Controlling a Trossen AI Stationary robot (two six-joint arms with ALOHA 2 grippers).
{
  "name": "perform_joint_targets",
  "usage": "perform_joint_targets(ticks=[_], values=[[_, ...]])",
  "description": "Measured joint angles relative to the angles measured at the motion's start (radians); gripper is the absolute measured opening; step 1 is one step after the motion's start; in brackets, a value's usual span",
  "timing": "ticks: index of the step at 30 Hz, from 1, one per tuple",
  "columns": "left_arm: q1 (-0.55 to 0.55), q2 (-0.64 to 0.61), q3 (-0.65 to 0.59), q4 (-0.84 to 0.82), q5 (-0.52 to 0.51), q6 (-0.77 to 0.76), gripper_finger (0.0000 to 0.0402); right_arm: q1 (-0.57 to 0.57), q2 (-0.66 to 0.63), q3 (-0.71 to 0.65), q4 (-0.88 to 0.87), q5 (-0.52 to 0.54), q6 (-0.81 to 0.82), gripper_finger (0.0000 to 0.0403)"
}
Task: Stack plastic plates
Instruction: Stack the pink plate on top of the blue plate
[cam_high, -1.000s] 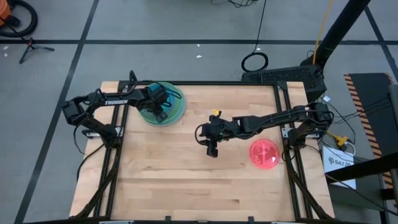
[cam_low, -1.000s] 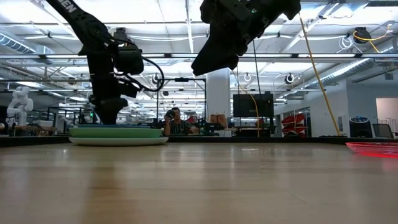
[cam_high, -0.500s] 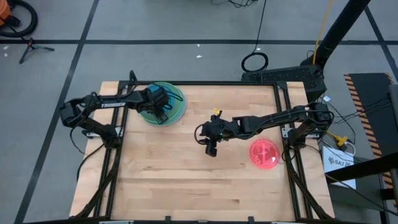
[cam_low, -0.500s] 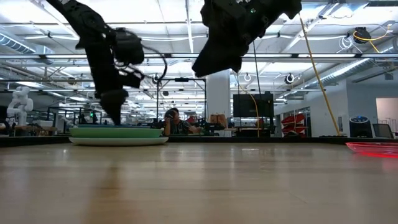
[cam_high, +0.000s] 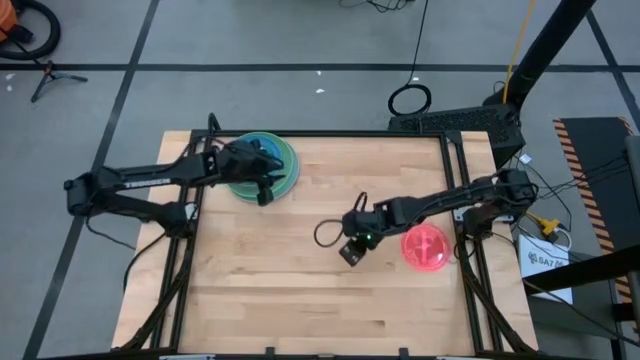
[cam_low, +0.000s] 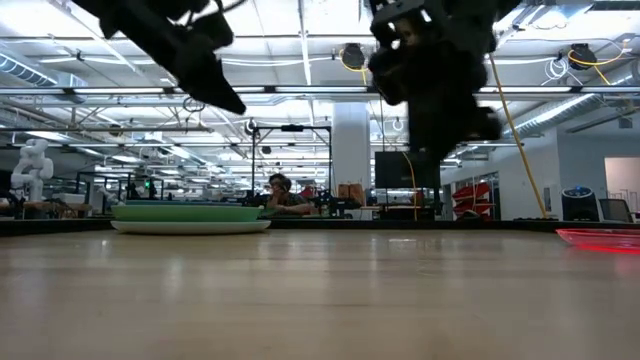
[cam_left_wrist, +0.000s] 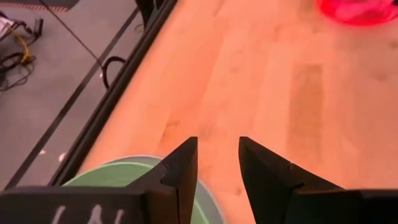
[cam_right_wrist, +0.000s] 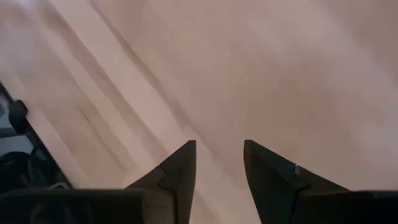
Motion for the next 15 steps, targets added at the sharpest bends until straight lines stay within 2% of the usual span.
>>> perform_joint_targets(ticks=[4,9,15], values=[[-0.026,-0.066,0.000,-0.052,0.003,-0.036,0.0124,0.042,0.000,0.000,-0.108,-0.106,0.188,0.0130],[-0.046,-0.115,0.000,-0.084,0.002,-0.031,0.0124,0.092,0.000,0.000,-0.318,-0.167,0.346,0.0130],[-0.045,-0.134,0.000,-0.080,-0.001,-0.002,0.0124,0.107,0.000,0.000,-0.432,-0.108,0.423,0.0130]])
